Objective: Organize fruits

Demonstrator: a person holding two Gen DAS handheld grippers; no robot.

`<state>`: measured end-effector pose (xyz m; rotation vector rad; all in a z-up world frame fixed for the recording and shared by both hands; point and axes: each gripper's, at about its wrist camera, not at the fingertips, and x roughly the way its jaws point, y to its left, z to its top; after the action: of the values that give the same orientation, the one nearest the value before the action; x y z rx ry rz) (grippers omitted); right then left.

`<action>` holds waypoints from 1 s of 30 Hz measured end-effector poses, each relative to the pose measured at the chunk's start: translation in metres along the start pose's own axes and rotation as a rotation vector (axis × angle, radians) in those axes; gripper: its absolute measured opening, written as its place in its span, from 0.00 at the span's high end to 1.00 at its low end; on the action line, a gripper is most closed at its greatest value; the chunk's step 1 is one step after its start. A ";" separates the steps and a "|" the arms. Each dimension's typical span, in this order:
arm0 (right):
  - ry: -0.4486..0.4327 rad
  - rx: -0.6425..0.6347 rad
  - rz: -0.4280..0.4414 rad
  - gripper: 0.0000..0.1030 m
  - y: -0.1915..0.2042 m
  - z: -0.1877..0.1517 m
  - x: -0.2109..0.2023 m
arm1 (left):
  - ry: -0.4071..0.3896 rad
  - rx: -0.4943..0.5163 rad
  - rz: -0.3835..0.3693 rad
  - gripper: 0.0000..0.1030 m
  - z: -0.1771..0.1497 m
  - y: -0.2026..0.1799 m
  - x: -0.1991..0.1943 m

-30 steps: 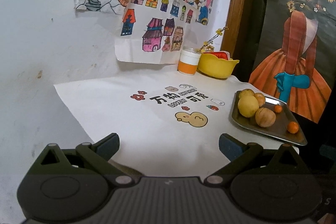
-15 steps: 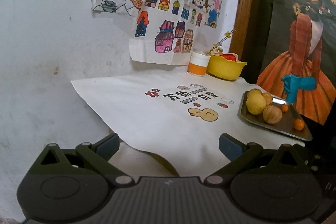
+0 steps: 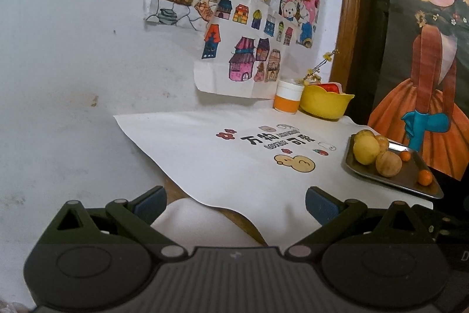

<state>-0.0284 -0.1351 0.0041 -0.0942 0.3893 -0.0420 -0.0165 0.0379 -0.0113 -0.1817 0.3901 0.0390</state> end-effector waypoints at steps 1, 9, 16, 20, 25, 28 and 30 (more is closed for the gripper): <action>0.003 0.000 0.001 0.01 0.000 0.000 0.001 | 0.000 0.003 0.001 0.00 0.000 0.000 0.000; 0.018 0.004 0.005 0.01 0.000 -0.001 0.004 | 0.003 0.010 0.003 0.00 -0.002 -0.001 -0.001; 0.021 0.007 0.005 0.01 0.000 -0.001 0.005 | 0.017 -0.002 0.003 0.00 -0.002 0.002 0.001; 0.022 0.006 0.006 0.01 0.000 -0.001 0.005 | 0.019 0.005 0.002 0.00 -0.002 0.001 0.002; 0.021 0.007 0.005 0.01 0.000 -0.001 0.005 | 0.025 0.007 0.000 0.00 -0.003 0.001 0.001; 0.022 0.007 0.005 0.01 0.000 -0.001 0.005 | 0.025 0.007 0.000 0.00 -0.003 0.001 0.002; 0.021 0.006 0.006 0.01 0.000 -0.001 0.005 | 0.026 0.006 0.000 0.00 -0.003 0.001 0.002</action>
<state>-0.0245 -0.1357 0.0013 -0.0863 0.4108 -0.0387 -0.0160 0.0382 -0.0146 -0.1762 0.4163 0.0353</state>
